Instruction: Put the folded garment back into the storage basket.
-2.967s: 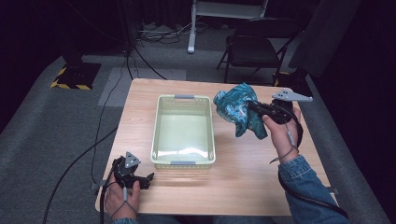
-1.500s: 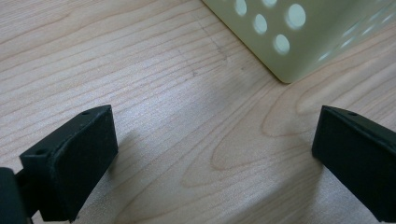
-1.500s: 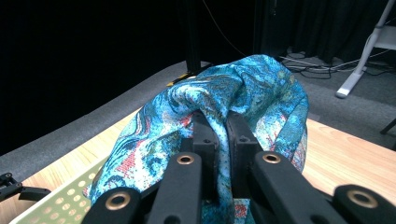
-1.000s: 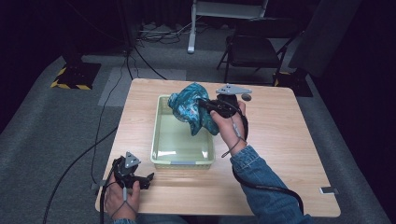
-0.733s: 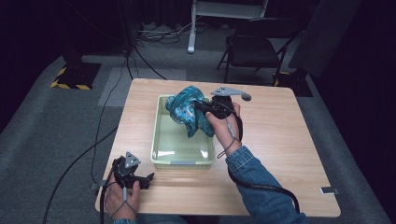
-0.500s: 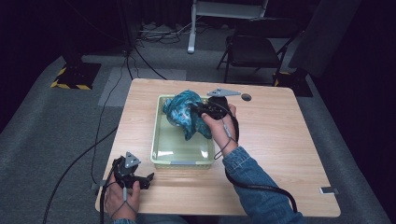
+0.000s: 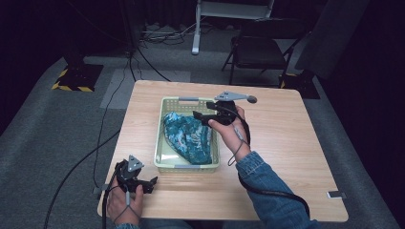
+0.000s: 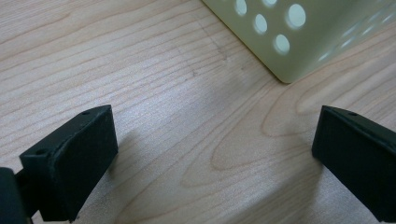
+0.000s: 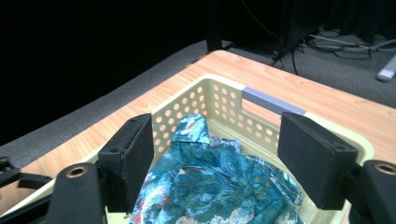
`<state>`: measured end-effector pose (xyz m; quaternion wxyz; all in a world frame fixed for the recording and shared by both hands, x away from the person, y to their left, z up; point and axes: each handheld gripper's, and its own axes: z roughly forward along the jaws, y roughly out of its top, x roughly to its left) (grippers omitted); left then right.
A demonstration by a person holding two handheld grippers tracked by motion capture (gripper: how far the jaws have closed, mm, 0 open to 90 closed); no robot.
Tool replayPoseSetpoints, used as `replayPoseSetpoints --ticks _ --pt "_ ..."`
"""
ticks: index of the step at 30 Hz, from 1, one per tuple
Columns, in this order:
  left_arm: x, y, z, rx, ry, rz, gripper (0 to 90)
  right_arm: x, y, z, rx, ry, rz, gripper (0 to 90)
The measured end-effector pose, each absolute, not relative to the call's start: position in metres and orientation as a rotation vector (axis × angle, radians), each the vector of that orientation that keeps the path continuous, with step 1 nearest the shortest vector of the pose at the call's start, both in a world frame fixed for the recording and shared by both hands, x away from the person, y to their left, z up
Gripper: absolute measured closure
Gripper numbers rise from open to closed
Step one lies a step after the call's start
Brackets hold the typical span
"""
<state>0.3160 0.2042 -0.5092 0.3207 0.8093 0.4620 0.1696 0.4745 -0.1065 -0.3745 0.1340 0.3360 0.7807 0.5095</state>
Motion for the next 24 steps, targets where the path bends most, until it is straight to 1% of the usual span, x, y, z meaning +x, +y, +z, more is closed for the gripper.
replayPoseSetpoints --ticks 11,24 --pt "0.316 0.204 -0.509 2.126 1.215 0.444 0.3 0.464 -0.122 -0.357 0.907 2.274 1.475 26.0" --pt "0.316 0.204 -0.509 2.128 1.212 0.446 0.3 0.457 -0.153 -0.344 0.892 2.288 1.437 24.9"
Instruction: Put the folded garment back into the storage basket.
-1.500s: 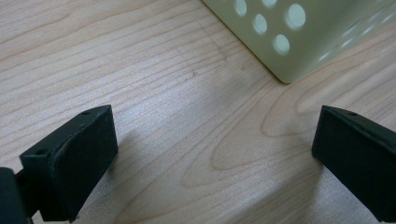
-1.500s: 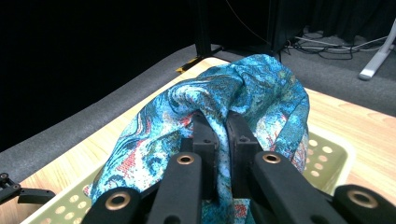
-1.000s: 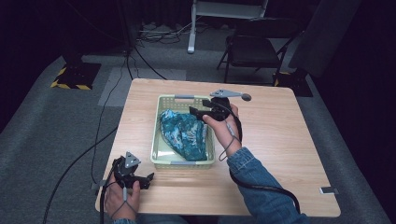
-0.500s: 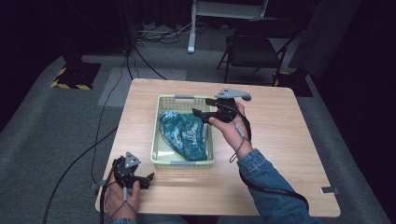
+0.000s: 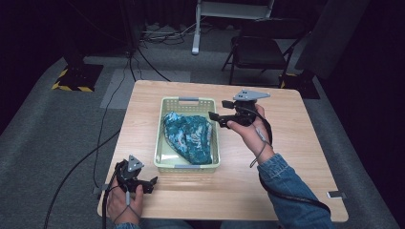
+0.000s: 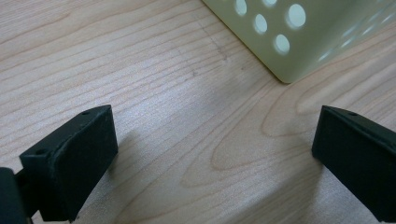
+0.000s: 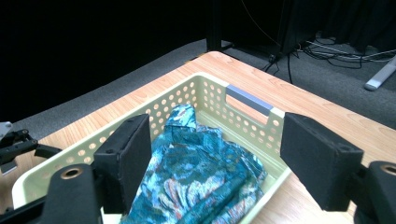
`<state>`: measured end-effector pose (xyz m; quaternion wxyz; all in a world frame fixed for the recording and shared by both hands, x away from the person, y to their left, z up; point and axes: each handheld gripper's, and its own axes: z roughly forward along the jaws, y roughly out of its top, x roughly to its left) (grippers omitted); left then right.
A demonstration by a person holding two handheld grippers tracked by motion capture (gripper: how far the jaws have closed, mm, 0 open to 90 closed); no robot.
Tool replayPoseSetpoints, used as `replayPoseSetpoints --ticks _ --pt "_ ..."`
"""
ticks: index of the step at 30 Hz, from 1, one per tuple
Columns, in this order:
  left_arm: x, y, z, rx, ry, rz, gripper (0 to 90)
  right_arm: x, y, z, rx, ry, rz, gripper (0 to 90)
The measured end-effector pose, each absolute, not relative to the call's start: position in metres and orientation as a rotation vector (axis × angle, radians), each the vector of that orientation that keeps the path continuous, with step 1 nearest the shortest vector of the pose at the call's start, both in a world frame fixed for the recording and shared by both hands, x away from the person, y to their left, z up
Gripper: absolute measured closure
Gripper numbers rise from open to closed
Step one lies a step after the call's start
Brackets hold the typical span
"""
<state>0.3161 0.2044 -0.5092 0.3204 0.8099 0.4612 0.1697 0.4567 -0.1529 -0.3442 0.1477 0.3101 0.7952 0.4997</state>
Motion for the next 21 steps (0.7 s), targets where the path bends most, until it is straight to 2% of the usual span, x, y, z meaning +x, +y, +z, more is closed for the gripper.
replayPoseSetpoints --ticks 21 --pt "0.316 0.204 -0.509 2.128 1.213 0.444 0.3 0.448 -0.193 -0.338 0.915 2.277 1.41 24.3"
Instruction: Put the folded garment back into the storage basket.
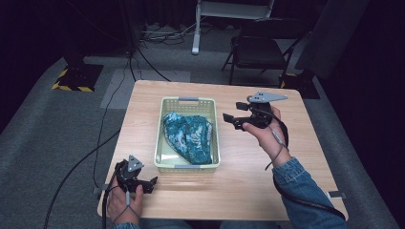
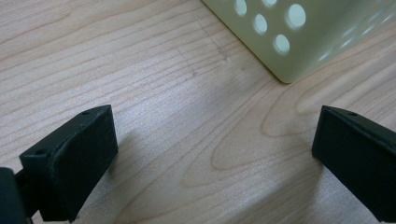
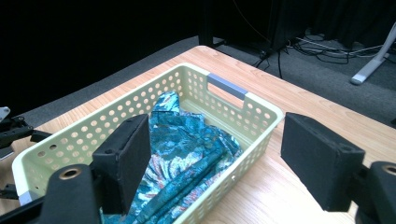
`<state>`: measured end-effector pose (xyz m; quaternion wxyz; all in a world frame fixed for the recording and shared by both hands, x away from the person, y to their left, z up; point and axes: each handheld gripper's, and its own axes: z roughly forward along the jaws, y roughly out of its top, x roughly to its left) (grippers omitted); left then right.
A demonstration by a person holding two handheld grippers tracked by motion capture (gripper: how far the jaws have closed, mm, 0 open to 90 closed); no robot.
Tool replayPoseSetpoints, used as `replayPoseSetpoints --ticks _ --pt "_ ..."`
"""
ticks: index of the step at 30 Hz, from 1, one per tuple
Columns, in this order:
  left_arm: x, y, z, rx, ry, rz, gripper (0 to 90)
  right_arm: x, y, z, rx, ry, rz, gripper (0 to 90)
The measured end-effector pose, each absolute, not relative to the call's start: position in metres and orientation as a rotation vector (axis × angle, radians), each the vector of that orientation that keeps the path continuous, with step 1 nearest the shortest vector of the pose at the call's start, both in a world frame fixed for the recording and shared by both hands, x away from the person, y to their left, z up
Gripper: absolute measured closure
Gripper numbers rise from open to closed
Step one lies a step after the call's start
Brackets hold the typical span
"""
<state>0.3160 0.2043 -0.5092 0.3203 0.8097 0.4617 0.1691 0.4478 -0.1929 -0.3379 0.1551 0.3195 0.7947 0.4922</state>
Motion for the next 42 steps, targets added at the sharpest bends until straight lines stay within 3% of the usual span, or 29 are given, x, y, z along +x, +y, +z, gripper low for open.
replayPoseSetpoints --ticks 42 --pt "0.316 0.204 -0.509 2.129 1.213 0.444 0.3 0.437 -0.29 -0.347 1.066 2.195 1.299 23.7"
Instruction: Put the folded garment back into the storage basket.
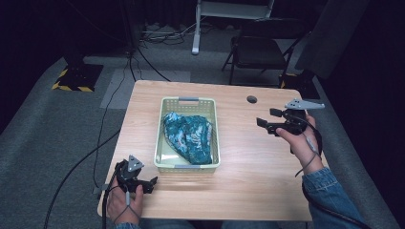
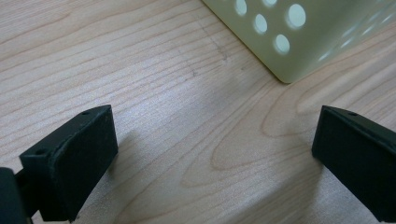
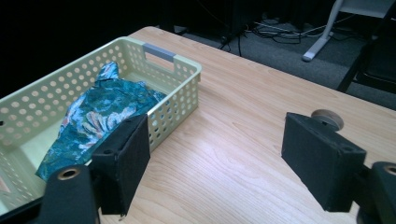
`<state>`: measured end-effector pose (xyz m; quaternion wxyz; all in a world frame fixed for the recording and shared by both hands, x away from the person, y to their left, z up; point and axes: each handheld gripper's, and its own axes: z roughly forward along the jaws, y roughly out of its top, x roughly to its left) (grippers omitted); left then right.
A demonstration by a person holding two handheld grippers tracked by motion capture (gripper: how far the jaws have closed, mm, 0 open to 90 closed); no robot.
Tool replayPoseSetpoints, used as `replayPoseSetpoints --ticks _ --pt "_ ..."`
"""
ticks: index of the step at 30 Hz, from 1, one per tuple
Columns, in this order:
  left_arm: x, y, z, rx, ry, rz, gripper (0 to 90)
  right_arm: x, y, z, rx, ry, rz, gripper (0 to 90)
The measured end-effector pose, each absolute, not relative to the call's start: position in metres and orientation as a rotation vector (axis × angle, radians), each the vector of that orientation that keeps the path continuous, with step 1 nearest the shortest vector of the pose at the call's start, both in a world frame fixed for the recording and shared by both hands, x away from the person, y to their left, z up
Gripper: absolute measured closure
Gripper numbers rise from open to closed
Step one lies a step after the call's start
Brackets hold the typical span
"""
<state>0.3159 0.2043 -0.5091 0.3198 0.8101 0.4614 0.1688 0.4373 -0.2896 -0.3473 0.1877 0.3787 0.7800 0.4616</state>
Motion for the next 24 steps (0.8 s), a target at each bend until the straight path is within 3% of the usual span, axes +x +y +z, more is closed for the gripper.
replayPoseSetpoints --ticks 24 --pt "0.316 0.204 -0.509 2.128 1.212 0.445 0.3 0.427 -0.339 -0.355 1.123 2.162 1.218 22.0"
